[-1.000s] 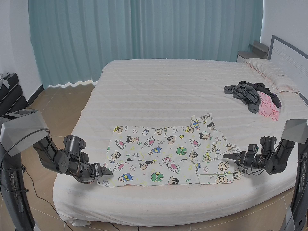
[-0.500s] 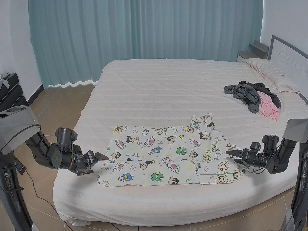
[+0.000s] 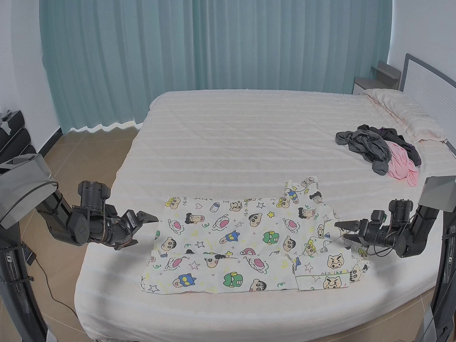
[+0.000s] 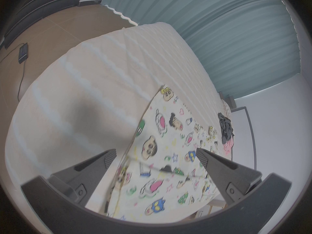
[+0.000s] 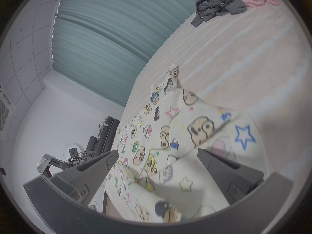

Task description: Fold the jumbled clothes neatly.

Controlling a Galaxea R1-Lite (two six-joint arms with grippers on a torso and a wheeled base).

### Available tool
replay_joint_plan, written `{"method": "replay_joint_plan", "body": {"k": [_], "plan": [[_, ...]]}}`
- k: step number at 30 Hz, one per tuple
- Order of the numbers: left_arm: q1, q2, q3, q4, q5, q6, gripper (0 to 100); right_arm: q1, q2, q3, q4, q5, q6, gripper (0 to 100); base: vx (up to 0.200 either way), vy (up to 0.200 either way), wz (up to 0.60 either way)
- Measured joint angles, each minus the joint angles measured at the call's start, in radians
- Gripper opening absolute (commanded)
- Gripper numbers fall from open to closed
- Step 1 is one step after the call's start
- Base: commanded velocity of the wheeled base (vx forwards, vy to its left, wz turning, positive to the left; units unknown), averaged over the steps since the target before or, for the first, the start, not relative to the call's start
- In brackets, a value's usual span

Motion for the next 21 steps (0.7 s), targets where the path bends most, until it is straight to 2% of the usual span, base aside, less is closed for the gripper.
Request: {"method": "replay_joint_plan", "body": {"k": [4, 11, 19, 21], "plan": [[0.001, 0.000, -0.001, 0.000, 0.001, -0.004, 100, 0.000, 0.000, 0.000, -0.001, 0.000, -0.001, 100, 0.000, 0.000, 0.00], [0.001, 0.001, -0.012, 0.000, 0.001, -0.051, 100, 0.000, 0.000, 0.000, 0.000, 0.000, -0.001, 100, 0.000, -0.200, 0.00], [-0.003, 0.002, -0.011, 0.000, 0.001, -0.054, 100, -0.001, 0.000, -0.003, -0.001, 0.000, 0.000, 100, 0.000, -0.200, 0.00], [-0.004, 0.002, -0.008, 0.000, 0.001, -0.054, 100, 0.000, 0.000, -0.003, -0.001, 0.000, 0.000, 100, 0.000, 0.000, 0.00]]}}
